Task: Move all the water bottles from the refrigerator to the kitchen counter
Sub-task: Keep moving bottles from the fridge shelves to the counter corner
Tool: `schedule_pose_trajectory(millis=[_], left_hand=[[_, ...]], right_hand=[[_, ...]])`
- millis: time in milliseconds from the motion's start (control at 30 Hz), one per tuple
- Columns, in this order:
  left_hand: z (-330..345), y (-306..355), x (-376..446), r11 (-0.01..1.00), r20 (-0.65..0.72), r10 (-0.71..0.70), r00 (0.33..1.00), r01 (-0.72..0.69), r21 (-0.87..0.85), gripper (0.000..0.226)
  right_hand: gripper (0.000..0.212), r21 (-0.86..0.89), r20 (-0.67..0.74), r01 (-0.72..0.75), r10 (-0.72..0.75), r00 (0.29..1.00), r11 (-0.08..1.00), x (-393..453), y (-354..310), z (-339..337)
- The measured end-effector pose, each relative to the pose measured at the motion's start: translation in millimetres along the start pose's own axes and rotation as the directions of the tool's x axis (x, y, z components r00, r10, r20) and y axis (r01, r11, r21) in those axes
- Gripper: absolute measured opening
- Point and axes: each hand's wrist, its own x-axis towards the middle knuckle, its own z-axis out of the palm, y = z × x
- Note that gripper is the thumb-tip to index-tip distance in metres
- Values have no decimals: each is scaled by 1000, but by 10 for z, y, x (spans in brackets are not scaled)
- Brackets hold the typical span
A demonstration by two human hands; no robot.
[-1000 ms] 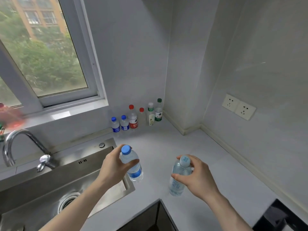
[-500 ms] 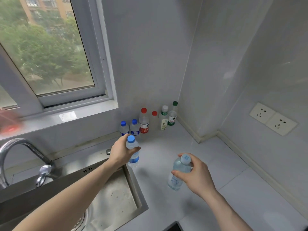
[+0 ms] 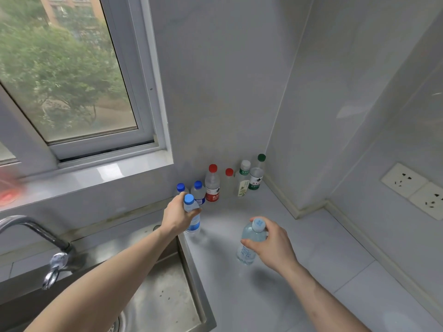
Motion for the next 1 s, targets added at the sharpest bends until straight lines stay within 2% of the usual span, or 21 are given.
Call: schedule_pose_trajectory(millis=[167,467,733,1000], left_hand=[[43,-83,149,999,46,4,999,-7,47,36],[49,-120,332,997,45,-50,998,53,-62,27],[-110,-135,405,994,18,-25,1000,23,104,32],[-126,-138,408,987,-27,34,999,-30,156,37]], right_hand=[[49,-20,19,21,-20,1000,1000,415,-124,202],[52,-18,68,-9,10,998,1000,1091,-302,761],[46,-63,94,-39,44,995,997,1405,-446,1068],[53,-59,122,21,-13,992,998,1535,-547,1294]])
